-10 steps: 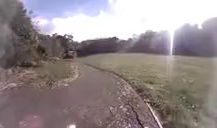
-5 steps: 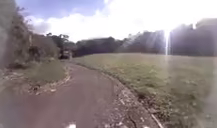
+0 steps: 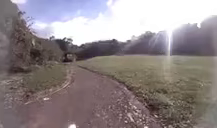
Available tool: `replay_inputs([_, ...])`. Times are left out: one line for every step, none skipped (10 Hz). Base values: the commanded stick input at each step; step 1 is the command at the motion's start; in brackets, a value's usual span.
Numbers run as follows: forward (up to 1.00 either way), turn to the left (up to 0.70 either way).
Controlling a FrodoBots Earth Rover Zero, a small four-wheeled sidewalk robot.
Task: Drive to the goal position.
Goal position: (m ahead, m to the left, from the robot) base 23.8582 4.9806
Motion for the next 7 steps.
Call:
replay_inputs([0.70,0.02])
replay_inputs([0.70,0.00])
replay_inputs([0.70,0.00])
replay_inputs([0.70,0.00])
replay_inputs([0.70,0.00])
replay_inputs([0.70,0.00])
replay_inputs([0.70,0.00])
